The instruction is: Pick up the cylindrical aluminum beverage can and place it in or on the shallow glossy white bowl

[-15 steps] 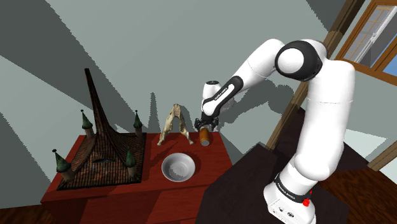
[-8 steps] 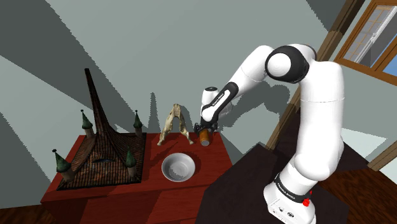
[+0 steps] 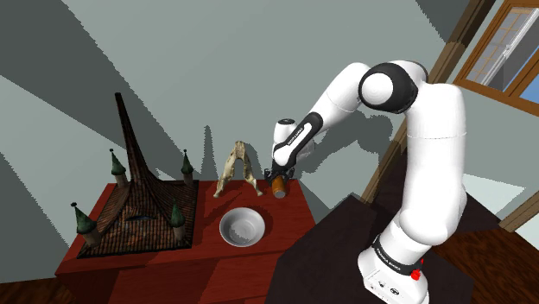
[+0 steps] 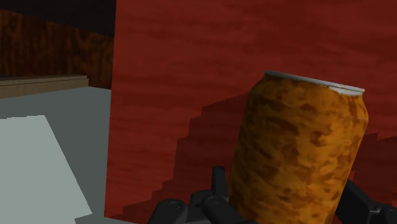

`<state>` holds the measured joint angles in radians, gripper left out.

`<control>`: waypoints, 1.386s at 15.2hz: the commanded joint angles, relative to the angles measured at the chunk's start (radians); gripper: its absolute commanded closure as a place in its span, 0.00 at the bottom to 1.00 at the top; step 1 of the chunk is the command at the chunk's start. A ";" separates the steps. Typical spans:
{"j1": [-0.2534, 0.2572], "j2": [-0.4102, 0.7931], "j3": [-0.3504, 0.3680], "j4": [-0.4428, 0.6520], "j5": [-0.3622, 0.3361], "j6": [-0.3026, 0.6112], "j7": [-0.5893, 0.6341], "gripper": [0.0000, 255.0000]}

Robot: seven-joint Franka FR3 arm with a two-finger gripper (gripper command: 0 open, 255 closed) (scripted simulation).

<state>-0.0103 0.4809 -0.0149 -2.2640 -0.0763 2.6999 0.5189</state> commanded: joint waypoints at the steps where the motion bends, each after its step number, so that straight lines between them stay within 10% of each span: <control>1: 0.000 0.000 0.000 0.000 0.000 0.000 0.000 1.00; 21: -0.004 -0.156 0.006 -0.025 0.009 -0.131 -0.011 1.00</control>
<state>-0.0129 0.3371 -0.0095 -2.2919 -0.0688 2.5833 0.5105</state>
